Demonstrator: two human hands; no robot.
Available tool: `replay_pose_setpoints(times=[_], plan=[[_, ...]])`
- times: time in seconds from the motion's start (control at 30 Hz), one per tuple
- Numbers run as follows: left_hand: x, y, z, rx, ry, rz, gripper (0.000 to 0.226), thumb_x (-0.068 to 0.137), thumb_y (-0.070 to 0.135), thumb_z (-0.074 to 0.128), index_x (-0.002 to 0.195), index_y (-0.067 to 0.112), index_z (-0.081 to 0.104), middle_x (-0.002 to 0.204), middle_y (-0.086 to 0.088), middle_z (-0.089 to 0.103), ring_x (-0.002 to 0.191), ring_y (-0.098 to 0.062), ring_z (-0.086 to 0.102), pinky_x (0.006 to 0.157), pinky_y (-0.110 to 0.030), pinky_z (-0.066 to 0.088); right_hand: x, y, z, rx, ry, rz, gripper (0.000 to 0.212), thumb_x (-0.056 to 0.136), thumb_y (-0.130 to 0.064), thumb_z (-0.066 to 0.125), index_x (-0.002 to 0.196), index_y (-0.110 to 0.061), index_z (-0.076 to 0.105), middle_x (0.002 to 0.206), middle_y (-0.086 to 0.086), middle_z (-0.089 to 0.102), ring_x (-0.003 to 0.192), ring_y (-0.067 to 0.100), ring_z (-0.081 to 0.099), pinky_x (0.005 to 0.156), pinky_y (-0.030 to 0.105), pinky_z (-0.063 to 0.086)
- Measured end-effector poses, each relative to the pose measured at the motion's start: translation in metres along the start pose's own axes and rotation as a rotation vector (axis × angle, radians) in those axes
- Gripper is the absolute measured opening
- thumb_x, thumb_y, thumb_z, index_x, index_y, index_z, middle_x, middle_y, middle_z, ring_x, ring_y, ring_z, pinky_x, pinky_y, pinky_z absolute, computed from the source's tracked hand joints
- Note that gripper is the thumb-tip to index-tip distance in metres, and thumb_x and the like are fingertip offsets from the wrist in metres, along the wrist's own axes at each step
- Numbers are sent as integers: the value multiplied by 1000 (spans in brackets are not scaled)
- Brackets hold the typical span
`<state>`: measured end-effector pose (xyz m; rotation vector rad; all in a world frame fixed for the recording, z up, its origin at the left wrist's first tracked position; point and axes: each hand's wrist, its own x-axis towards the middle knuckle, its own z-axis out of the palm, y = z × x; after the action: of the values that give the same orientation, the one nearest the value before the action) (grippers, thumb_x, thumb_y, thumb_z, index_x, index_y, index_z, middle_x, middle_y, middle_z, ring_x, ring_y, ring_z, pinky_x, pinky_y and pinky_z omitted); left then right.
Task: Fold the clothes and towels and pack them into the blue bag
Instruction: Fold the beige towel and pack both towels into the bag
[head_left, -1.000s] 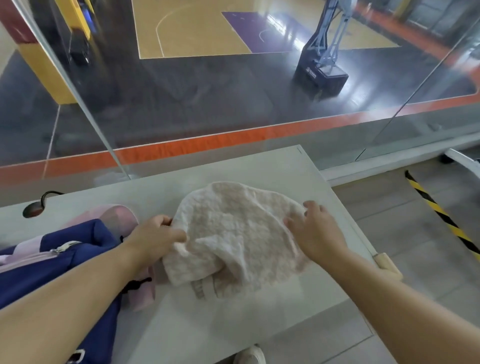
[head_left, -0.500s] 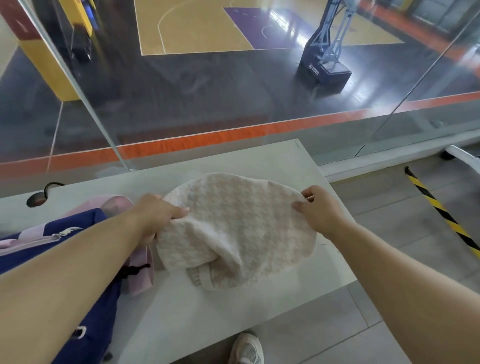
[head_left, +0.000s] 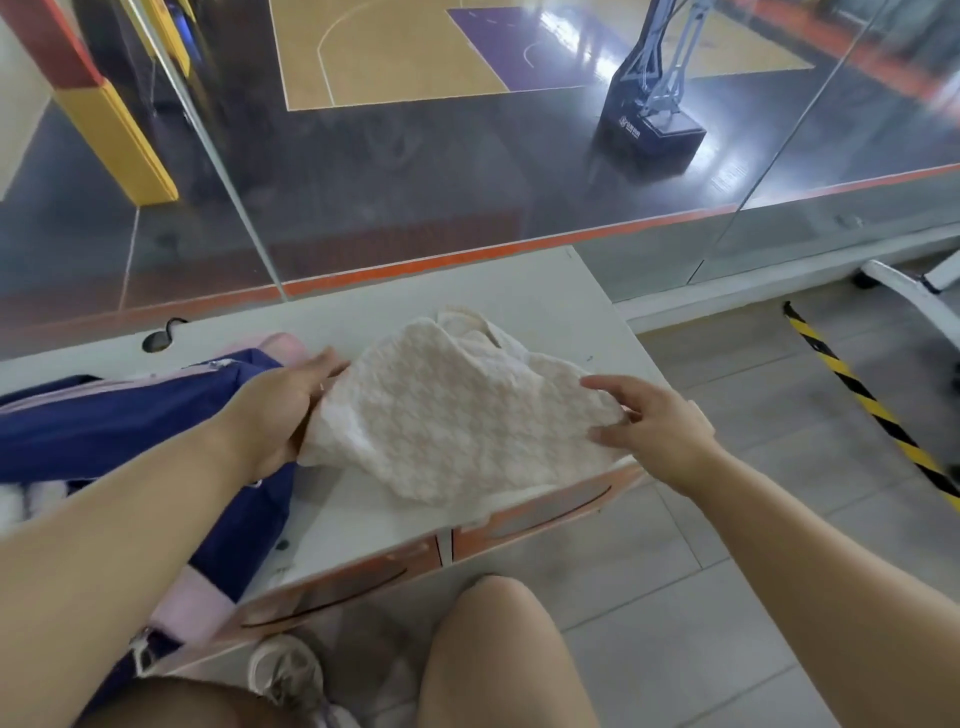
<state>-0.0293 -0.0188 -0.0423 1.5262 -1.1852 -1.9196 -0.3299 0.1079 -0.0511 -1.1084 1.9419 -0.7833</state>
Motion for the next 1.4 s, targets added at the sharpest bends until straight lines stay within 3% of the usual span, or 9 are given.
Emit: replay_pose_setpoints(times=[0.17,0.27,0.37,0.6,0.8,0.93,1.03,1.2,1.4], plan=[[-21,-18,10,-2,66,18,17,94,10,49,93,11,65,86,-7,72,88,-28,63,82,-40,49,-20,17,14,229,145,38,8,83,-17,71,86,-24,70,80,1,61,74,13,53,66,17,45],[-28,-25,9,13,53,-13,14,92,3,50,99,8,61,88,-7,66,82,-23,61,69,-35,49,-26,25,17,214,129,63,17,83,-10,71,83,-27,68,73,-1,54,64,14,49,56,18,44],[-34,-28,6,16,61,-16,20,91,-2,47,107,8,56,94,-8,61,82,-22,59,61,-29,54,-29,30,17,207,62,73,30,83,-2,68,85,-32,67,83,2,55,73,17,53,69,28,49],[-41,-16,-8,-93,230,100,20,93,8,52,109,14,61,118,-13,62,100,-25,61,84,-37,49,-35,14,0,254,195,72,26,81,-3,70,86,-28,68,91,8,61,80,23,60,73,29,54],[-55,29,-11,-8,227,215,45,88,-5,50,131,10,50,129,-13,54,111,-28,56,92,-37,48,-39,-33,-33,295,289,19,22,75,-3,75,83,-22,69,85,3,69,81,22,66,81,35,56],[-74,62,-4,-76,228,280,38,87,-12,43,117,6,59,105,-12,63,86,-21,63,59,-23,58,-47,-67,-54,351,397,-27,6,80,-17,73,75,-20,73,69,-2,70,68,17,65,67,30,56],[-87,79,1,-129,179,283,33,91,-7,40,112,8,60,98,-9,64,84,-20,63,67,-33,56,-48,-84,-67,351,402,-5,11,83,-12,68,93,-8,72,71,-2,65,64,12,58,63,22,52],[-98,91,2,-182,170,174,32,88,-4,30,93,7,60,96,-11,56,82,-23,58,67,-37,50,-51,-101,-75,506,222,131,31,85,5,61,115,-4,62,90,12,66,82,23,63,83,33,54],[-95,89,-2,-74,113,-8,27,95,24,50,81,1,54,60,-9,60,48,-21,64,46,-30,53,-60,-103,-67,592,169,149,25,86,10,54,100,-7,66,86,12,66,73,22,62,64,29,56]])
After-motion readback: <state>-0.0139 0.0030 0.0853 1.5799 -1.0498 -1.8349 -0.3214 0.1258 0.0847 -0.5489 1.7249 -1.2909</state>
